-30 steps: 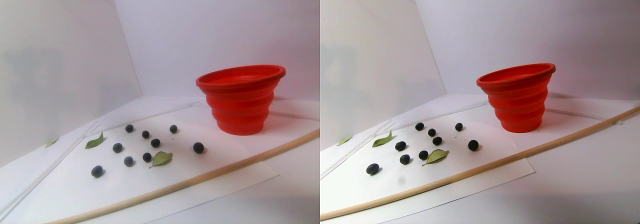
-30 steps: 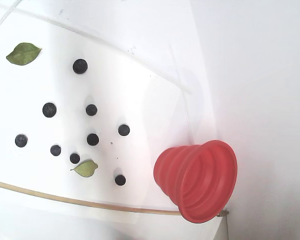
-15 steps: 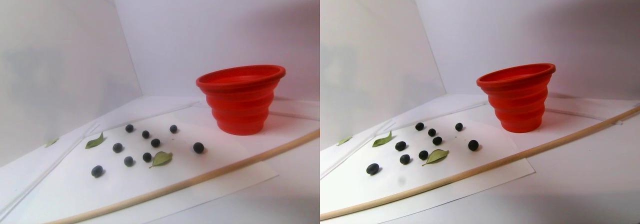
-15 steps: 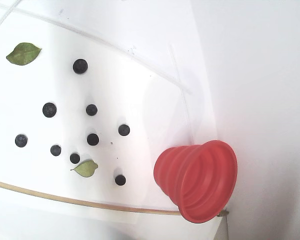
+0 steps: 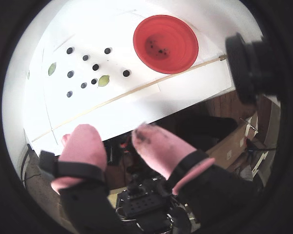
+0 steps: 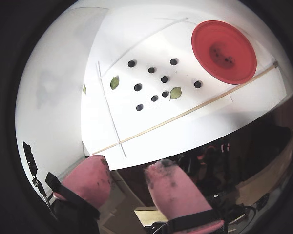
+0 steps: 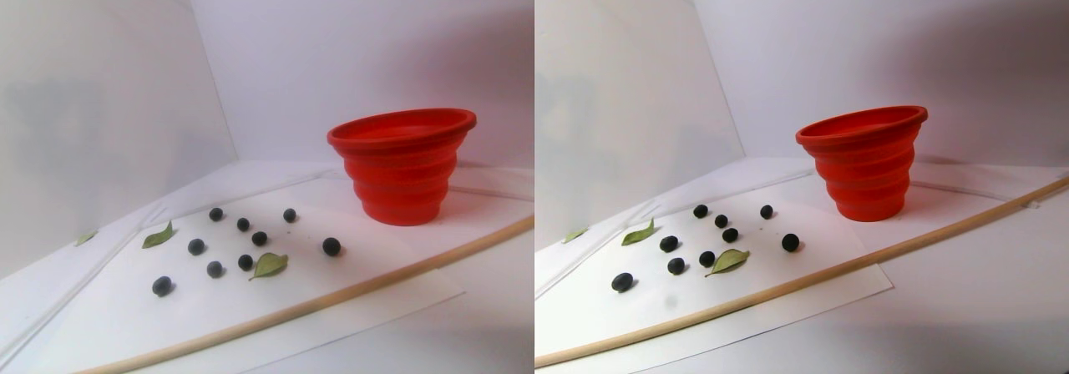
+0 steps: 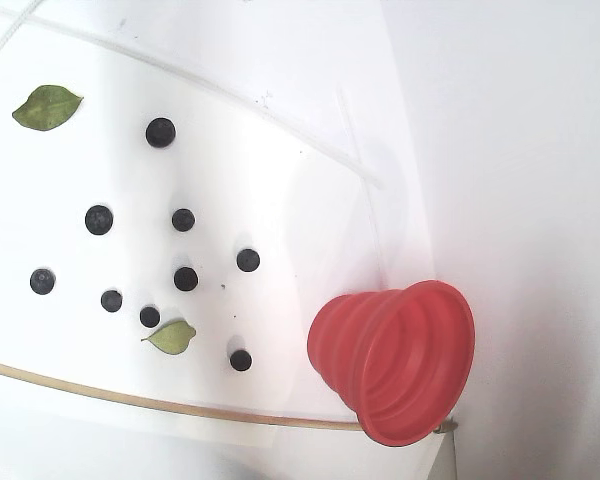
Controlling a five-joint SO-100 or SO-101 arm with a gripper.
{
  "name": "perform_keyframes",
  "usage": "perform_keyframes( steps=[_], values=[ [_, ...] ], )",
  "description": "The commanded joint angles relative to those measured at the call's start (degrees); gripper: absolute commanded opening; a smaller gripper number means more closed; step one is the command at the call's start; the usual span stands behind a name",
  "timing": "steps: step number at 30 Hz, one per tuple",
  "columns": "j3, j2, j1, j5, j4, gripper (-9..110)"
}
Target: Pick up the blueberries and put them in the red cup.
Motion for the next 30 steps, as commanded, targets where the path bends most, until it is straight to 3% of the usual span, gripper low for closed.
perform_keyframes(
  steps=[1, 30],
  values=[
    [-0.44, -0.70, -0.53, -3.52, -2.72, 15],
    [6.33, -19.86, 1.05, -19.95, -21.18, 17]
  ],
)
